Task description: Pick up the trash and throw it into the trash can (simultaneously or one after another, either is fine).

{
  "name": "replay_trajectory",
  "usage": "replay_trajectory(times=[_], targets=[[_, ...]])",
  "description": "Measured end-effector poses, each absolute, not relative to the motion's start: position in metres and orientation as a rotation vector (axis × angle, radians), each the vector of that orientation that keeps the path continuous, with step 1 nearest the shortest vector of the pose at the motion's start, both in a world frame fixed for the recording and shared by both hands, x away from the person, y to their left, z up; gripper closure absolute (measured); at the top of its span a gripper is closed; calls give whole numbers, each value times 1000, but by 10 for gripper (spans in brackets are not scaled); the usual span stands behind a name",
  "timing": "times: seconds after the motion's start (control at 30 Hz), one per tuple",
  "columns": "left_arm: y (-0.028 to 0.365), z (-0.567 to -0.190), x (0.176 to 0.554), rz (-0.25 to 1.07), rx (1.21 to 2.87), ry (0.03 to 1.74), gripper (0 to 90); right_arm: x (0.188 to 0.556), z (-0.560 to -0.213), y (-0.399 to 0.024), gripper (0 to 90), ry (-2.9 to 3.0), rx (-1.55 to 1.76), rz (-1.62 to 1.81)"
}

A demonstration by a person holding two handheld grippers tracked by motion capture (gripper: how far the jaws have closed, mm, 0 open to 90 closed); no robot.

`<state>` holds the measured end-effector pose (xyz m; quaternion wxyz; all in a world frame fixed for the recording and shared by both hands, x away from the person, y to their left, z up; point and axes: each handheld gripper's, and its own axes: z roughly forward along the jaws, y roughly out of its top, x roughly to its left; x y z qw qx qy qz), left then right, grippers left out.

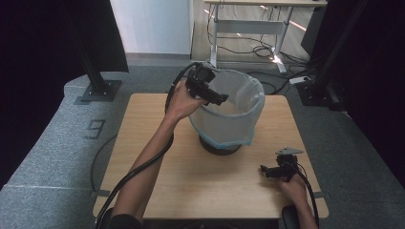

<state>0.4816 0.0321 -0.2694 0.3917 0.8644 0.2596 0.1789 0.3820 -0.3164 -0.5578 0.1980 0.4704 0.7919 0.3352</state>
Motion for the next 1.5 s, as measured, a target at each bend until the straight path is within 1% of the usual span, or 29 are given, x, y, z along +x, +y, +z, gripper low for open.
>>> replay_trajectory(times=[0.47,1.5], targets=[[56,-267,470,475,2166,650,0,382,-558,-316,0,2216,1317,938],[111,-286,437,501,2103,663,0,382,-558,-316,0,2216,1317,937]])
